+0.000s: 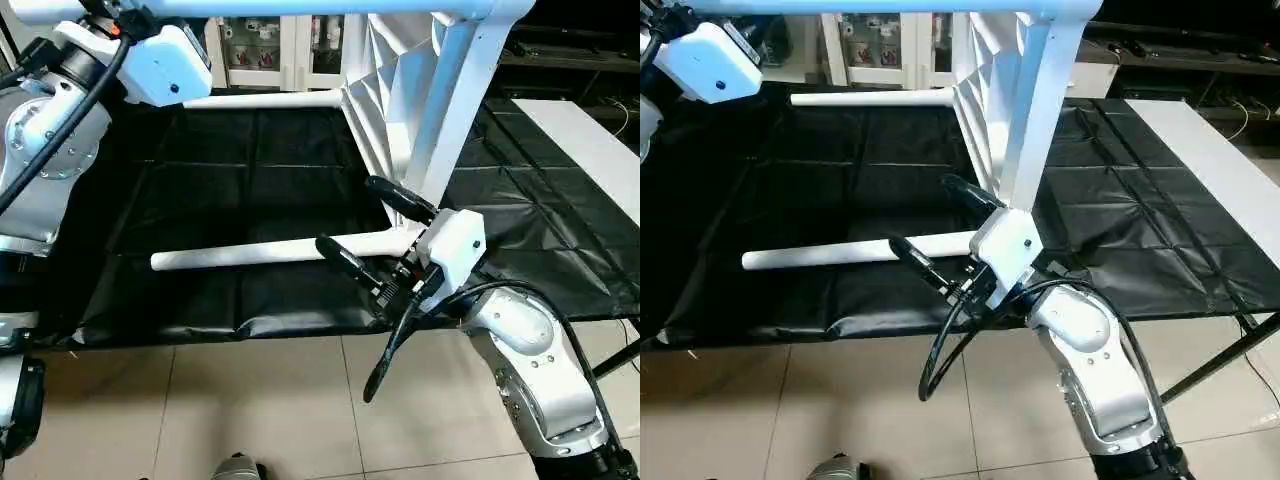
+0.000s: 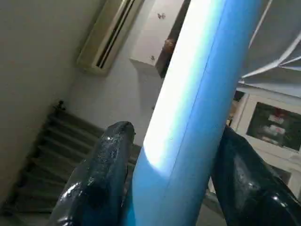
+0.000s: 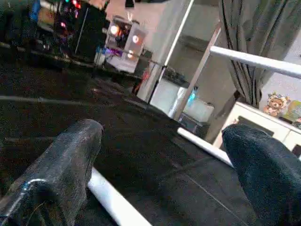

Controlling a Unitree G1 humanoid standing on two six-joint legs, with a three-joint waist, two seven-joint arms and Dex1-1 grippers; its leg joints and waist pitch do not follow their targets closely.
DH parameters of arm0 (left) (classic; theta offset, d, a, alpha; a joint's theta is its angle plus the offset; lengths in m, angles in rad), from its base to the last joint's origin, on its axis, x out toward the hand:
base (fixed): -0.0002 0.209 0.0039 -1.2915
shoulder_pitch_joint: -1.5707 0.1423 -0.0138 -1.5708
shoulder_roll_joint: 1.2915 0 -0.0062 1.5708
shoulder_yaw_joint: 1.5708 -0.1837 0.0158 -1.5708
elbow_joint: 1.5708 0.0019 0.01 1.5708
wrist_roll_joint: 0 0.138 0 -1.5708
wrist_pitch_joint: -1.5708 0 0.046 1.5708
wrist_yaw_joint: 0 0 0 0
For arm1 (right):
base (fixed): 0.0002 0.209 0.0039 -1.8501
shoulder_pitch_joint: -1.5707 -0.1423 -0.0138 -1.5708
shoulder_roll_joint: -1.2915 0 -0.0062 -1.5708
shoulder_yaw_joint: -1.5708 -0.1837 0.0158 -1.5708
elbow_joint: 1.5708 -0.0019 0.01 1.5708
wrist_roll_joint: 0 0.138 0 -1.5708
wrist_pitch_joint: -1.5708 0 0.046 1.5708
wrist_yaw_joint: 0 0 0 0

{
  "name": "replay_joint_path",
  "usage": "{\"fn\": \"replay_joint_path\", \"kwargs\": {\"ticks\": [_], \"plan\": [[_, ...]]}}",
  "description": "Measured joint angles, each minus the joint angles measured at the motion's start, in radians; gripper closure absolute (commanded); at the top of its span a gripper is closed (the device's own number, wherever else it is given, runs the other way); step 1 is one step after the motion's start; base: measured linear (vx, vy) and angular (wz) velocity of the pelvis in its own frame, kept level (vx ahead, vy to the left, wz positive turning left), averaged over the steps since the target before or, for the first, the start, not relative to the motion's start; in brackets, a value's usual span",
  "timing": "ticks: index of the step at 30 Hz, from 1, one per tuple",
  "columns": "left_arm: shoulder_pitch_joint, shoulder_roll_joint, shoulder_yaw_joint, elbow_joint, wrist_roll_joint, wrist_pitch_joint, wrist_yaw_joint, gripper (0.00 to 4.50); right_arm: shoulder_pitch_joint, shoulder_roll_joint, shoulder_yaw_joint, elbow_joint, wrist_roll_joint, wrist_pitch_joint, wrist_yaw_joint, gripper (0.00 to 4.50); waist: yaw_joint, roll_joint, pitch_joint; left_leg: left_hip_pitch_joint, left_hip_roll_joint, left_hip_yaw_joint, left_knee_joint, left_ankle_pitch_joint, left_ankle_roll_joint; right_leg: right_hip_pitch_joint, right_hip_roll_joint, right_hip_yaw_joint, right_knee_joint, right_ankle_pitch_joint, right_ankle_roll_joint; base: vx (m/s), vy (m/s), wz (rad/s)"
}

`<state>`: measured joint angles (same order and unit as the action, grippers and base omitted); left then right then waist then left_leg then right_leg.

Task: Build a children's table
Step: Flip table

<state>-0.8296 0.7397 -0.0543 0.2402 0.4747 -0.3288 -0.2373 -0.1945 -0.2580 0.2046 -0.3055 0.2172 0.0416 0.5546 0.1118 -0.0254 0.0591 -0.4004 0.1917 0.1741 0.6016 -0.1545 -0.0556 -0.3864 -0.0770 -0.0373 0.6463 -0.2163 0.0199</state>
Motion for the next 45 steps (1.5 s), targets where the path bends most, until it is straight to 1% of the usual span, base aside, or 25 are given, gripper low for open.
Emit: {"fn": "replay_joint_path", "kwargs": {"ticks": [2,4,7,11,14,17,19,22,23,25,26,28,30,31,32,33,35,36,37,40,41,43,44,45], "plan": [[0.005,0.0,0.0,0.0,0.001,0.002,-0.01,2.15,0.001,0.009,-0.002,-0.01,0.027,0.0,0.001,0.0,0.001,0.002,0.001,0.0,0.0,0.0,0.0,0.0,0.0,0.0,0.0,0.0,0.0,0.0,0.0,0.0,0.0,0.0],[0.008,-0.001,0.0,0.0,0.0,0.01,-0.012,2.25,0.002,0.034,-0.012,-0.024,0.073,0.0,0.001,0.0,0.004,0.003,0.002,-0.001,0.0,0.0,0.0,0.0,0.0,-0.001,0.0,0.0,0.0,0.0,0.0,0.0,0.0,0.0],[0.008,0.0,0.0,0.0,0.0,0.017,-0.021,2.35,0.001,0.041,-0.025,-0.046,0.108,0.001,0.001,0.0,0.004,0.004,0.002,-0.001,0.0,0.0,0.0,0.0,0.0,-0.001,0.0,0.0,0.0,0.0,0.0,0.0,0.0,0.0],[0.011,0.0,0.0,-0.008,-0.001,0.03,-0.024,2.4,0.001,0.041,-0.037,-0.046,0.126,0.008,0.002,0.0,0.004,0.005,0.003,-0.001,0.0,0.0,0.0,0.0,0.0,-0.001,0.0,0.0,0.0,0.0,0.0,0.0,0.0,0.0],[0.015,-0.003,0.006,-0.018,-0.009,0.047,-0.039,2.42,0.001,0.039,-0.038,-0.046,0.126,0.016,0.003,0.0,0.004,0.007,0.004,-0.001,0.0,0.0,0.0,0.0,0.0,-0.001,0.0,0.0,0.0,0.0,0.0,0.0,0.0,0.0],[0.023,-0.021,0.016,-0.035,-0.025,0.087,-0.054,2.43,0.002,0.035,-0.037,-0.045,0.124,0.018,0.002,0.0,0.006,0.01,0.005,-0.001,0.0,0.0,0.0,0.0,0.0,-0.001,0.0,0.0,0.0,0.0,0.0,0.0,0.0,0.0],[0.036,-0.037,0.035,-0.049,-0.05,0.13,-0.069,2.43,0.007,0.024,-0.036,-0.044,0.113,0.025,0.0,0.0,0.007,0.014,0.004,-0.002,0.0,0.0,0.0,0.0,0.0,-0.001,0.0,0.0,0.0,0.0,0.0,0.0,0.0,0.0],[0.049,-0.07,0.06,-0.082,-0.075,0.209,-0.086,2.43,0.019,-0.001,-0.023,-0.037,0.091,0.064,0.0,0.0,0.012,0.023,0.002,-0.003,-0.001,0.001,0.0,0.0,0.0,-0.002,-0.001,0.001,0.0,0.0,0.0,0.0,0.0,0.0],[0.053,-0.083,0.066,-0.093,-0.086,0.236,-0.086,2.42,0.036,-0.014,-0.012,-0.028,0.085,0.089,0.0,0.0,0.016,0.029,0.002,-0.003,-0.002,0.002,-0.001,0.0,0.0,-0.002,-0.002,0.001,0.0,-0.001,0.0,0.0,0.0,0.0],[0.055,-0.105,0.091,-0.115,-0.109,0.283,-0.086,2.42,0.054,-0.026,0.006,0.007,0.065,0.132,-0.001,0.0,0.023,0.036,0.002,-0.006,-0.002,0.002,-0.001,0.0,0.0,-0.005,-0.002,0.001,0.0,-0.001,0.0,0.0,0.0,0.0],[0.055,-0.115,0.102,-0.12,-0.126,0.297,-0.086,2.42,0.059,-0.027,0.007,0.016,0.062,0.152,-0.004,0.0,0.028,0.038,0.002,-0.007,-0.002,0.002,-0.001,0.0,0.0,-0.007,-0.002,0.001,0.0,-0.001,0.0,0.0,0.0,0.0],[0.054,-0.137,0.141,-0.136,-0.167,0.337,-0.086,2.42,0.06,-0.019,0.006,0.044,0.05,0.191,-0.034,0.0,0.033,0.039,0.001,-0.011,-0.001,0.002,-0.001,0.0,0.0,-0.011,-0.002,0.0,0.001,-0.001,0.0,0.0,0.0,0.0],[0.051,-0.163,0.178,-0.143,-0.209,0.379,-0.083,2.42,0.053,0.004,-0.006,0.095,0.05,0.247,-0.081,0.0,0.034,0.039,0.001,-0.014,-0.001,0.002,-0.001,0.001,0.0,-0.013,-0.002,0.0,0.001,-0.001,0.0,0.0,0.0,0.0],[0.05,-0.174,0.198,-0.147,-0.24,0.4,-0.075,2.42,0.054,0.006,-0.007,0.117,0.05,0.268,-0.096,0.0,0.035,0.039,0.001,-0.018,-0.001,0.002,0.0,0.003,0.002,-0.016,-0.002,-0.001,0.001,0.0,0.0,0.0,0.0,0.0],[0.047,-0.182,0.216,-0.148,-0.263,0.422,-0.074,2.42,0.053,0.015,-0.015,0.135,0.053,0.284,-0.11,0.0,0.035,0.039,0.001,-0.02,-0.001,0.002,0.0,0.004,0.004,-0.017,-0.002,-0.001,0.001,0.0,-0.001,0.0,0.0,0.0],[0.047,-0.198,0.234,-0.149,-0.282,0.445,-0.072,2.42,0.051,0.04,-0.039,0.161,0.061,0.296,-0.136,0.0,0.035,0.037,0.001,-0.021,-0.001,0.002,0.001,0.004,0.004,-0.017,-0.002,-0.001,0.001,0.0,-0.001,0.0,0.0,0.0],[0.047,-0.219,0.262,-0.15,-0.319,0.488,-0.057,2.42,0.036,0.102,-0.108,0.215,0.095,0.307,-0.21,0.0,0.032,0.034,0.001,-0.022,-0.001,0.002,0.002,0.004,0.004,-0.017,-0.002,-0.001,0.001,0.0,-0.001,0.0,0.0,0.0],[0.047,-0.225,0.273,-0.153,-0.328,0.503,-0.053,2.42,0.026,0.126,-0.14,0.235,0.108,0.31,-0.243,0.0,0.031,0.033,0.001,-0.022,-0.001,0.002,0.002,0.004,0.004,-0.018,-0.002,0.0,0.001,0.0,-0.001,0.0,0.0,0.0],[0.047,-0.225,0.28,-0.157,-0.333,0.513,-0.05,2.42,0.02,0.129,-0.165,0.244,0.118,0.315,-0.267,0.0,0.031,0.032,0.001,-0.022,-0.001,0.002,0.003,0.004,0.004,-0.017,-0.002,0.0,0.0,0.0,-0.001,0.0,0.0,0.0],[0.047,-0.224,0.293,-0.158,-0.337,0.529,-0.05,2.42,-0.011,0.155,-0.228,0.284,0.155,0.322,-0.311,0.0,0.031,0.031,0.001,-0.022,-0.001,0.002,0.002,0.004,0.004,-0.017,-0.002,-0.001,0.0,0.0,-0.001,0.0,0.0,0.0],[0.047,-0.224,0.294,-0.159,-0.338,0.535,-0.05,2.42,-0.03,0.172,-0.252,0.312,0.182,0.321,-0.321,0.0,0.03,0.031,0.001,-0.022,-0.001,0.002,0.002,0.004,0.004,-0.018,-0.002,-0.001,0.0,0.0,-0.001,0.0,0.0,0.0],[0.049,-0.223,0.295,-0.167,-0.34,0.551,-0.05,2.43,-0.081,0.203,-0.285,0.38,0.228,0.316,-0.308,0.0,0.028,0.03,0.001,-0.022,-0.001,0.002,0.002,0.004,0.004,-0.018,-0.002,-0.001,0.001,0.0,-0.001,0.0,0.0,0.0],[0.05,-0.222,0.294,-0.175,-0.34,0.556,-0.05,2.43,-0.117,0.216,-0.294,0.409,0.25,0.309,-0.292,0.0,0.027,0.03,0.001,-0.022,-0.001,0.002,0.002,0.005,0.004,-0.018,-0.002,-0.001,0.001,0.001,-0.001,0.0,0.0,0.0],[0.051,-0.222,0.293,-0.179,-0.34,0.559,-0.051,2.43,-0.137,0.222,-0.294,0.418,0.261,0.301,-0.281,0.0,0.028,0.03,0.001,-0.022,0.0,0.002,0.002,0.005,0.004,-0.018,-0.002,-0.001,0.001,0.001,-0.001,0.0,0.0,0.0]]}}
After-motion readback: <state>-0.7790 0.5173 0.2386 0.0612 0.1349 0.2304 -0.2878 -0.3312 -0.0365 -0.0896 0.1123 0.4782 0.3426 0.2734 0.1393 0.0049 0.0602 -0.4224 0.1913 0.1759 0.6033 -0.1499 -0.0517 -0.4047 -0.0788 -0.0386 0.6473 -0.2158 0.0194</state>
